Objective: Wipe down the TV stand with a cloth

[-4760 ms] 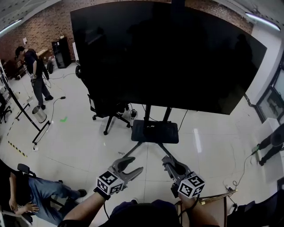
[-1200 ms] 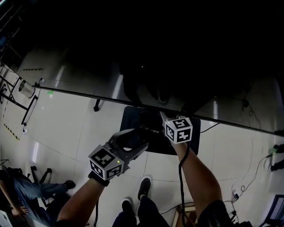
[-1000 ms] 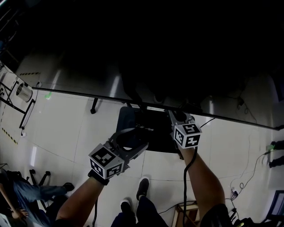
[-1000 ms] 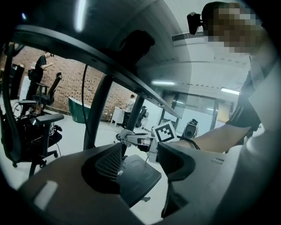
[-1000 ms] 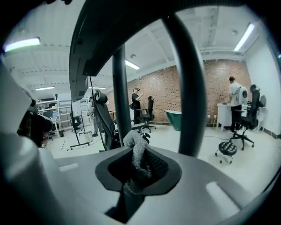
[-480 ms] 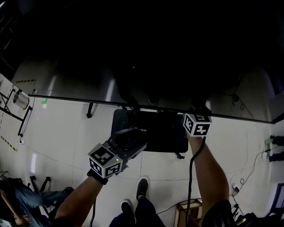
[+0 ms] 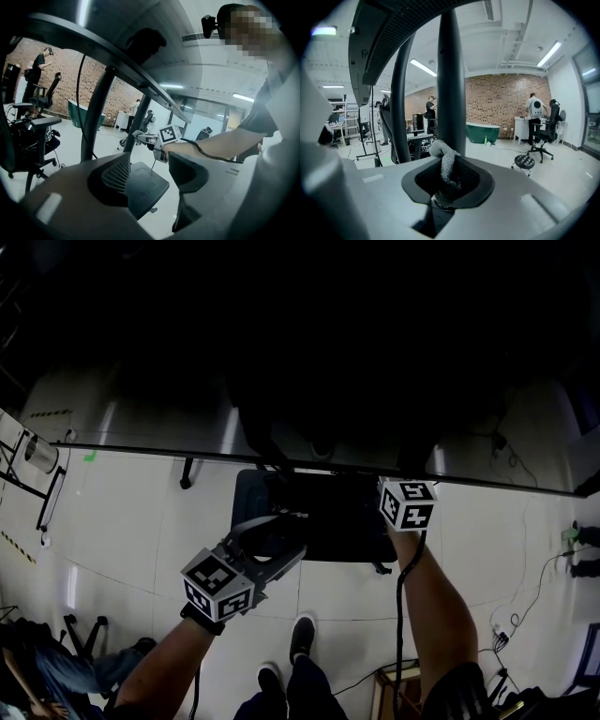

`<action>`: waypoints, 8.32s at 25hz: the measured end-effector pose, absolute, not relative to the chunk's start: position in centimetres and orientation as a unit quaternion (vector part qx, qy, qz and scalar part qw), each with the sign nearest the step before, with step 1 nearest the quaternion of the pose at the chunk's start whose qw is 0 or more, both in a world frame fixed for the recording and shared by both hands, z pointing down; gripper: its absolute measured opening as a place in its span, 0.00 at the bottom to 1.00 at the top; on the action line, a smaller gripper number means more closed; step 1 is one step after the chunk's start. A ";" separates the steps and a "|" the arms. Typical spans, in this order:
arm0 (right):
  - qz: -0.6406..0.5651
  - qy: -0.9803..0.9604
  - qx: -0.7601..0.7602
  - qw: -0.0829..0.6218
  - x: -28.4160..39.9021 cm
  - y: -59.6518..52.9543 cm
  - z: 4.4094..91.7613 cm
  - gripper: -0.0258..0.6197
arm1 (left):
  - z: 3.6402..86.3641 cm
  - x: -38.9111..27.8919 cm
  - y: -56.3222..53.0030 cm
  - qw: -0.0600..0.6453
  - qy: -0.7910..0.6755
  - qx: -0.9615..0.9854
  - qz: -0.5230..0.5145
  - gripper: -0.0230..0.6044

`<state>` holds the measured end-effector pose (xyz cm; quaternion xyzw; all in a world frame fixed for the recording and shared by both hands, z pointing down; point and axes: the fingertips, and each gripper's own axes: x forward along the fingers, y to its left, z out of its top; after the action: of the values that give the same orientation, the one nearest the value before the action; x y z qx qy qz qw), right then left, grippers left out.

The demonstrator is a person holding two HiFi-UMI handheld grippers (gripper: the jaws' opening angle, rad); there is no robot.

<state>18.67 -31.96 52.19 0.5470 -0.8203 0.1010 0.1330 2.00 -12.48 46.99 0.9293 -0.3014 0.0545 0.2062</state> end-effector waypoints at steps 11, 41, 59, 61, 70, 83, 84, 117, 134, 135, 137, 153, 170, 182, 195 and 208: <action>0.159 -0.794 0.549 0.205 18.5 -32.3 62.3 0.12 | 50.1 0.3 -12.7 0.231 -0.318 0.918 0.058 0.48; 0.236 -0.919 0.300 0.103 -2.6 -15.3 50.9 0.13 | 50.6 -6.3 -10.2 0.121 -0.363 0.911 0.157 0.50; 0.329 -0.917 0.202 0.099 -7.0 -12.8 51.3 0.21 | 52.4 -5.2 -11.0 0.027 -0.330 0.923 0.193 0.26; 0.317 -0.917 0.218 0.102 -6.4 -13.4 51.7 0.28 | 53.5 -6.2 -12.0 0.055 -0.355 0.915 0.185 0.13; 0.276 -0.920 0.259 0.101 -2.6 -14.2 52.7 0.27 | 60.9 -10.1 -18.7 0.171 -0.419 0.867 0.210 0.13; 0.273 -0.911 0.288 0.117 3.0 -15.6 54.9 0.25 | 70.7 -9.9 -28.1 0.204 -0.436 0.816 0.322 0.13; 0.274 -0.910 0.290 0.116 3.2 -15.7 55.0 0.25 | 70.9 -10.1 -28.2 0.206 -0.437 0.813 0.327 0.13; 0.319 -0.898 0.283 0.114 -0.5 -9.6 57.4 0.28 | 66.9 -5.9 -10.6 0.207 -0.372 0.865 0.264 0.12; 0.358 -0.893 0.263 0.077 0.4 -11.4 57.3 0.12 | 58.3 0.0 -8.5 0.107 -0.297 0.930 0.188 0.37; 0.346 -0.892 0.280 0.083 1.5 -11.9 57.5 0.12 | 58.3 0.2 -8.6 0.109 -0.296 0.930 0.189 0.37; 0.323 -0.888 0.313 0.100 3.8 -13.3 58.1 0.12 | 58.4 0.3 -8.8 0.120 -0.300 0.928 0.184 0.40; 0.223 -0.851 0.399 0.257 7.8 -25.1 67.4 0.12 | 57.6 0.2 -10.6 0.190 -0.317 0.920 0.132 0.46; 0.193 -0.828 0.387 0.358 7.2 -27.8 71.1 0.11 | 58.6 1.1 -11.1 0.222 -0.319 0.912 0.134 0.46; 0.206 -0.753 0.494 0.382 24.5 -26.4 71.1 0.11 | 59.4 1.2 -9.4 0.222 -0.309 0.913 0.147 0.46; 0.202 -0.824 0.410 0.333 10.9 -22.2 68.9 0.11 | 57.8 0.8 -7.1 0.216 -0.311 0.914 0.146 0.46; 0.204 -0.810 0.407 0.368 12.0 -20.0 71.1 0.11 | 57.6 -0.7 -5.5 0.220 -0.319 0.909 0.151 0.46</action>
<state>11.95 -19.99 71.08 0.4074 -0.8105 0.2037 0.3683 -0.74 -5.45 57.56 0.9093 -0.3193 0.1509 0.2203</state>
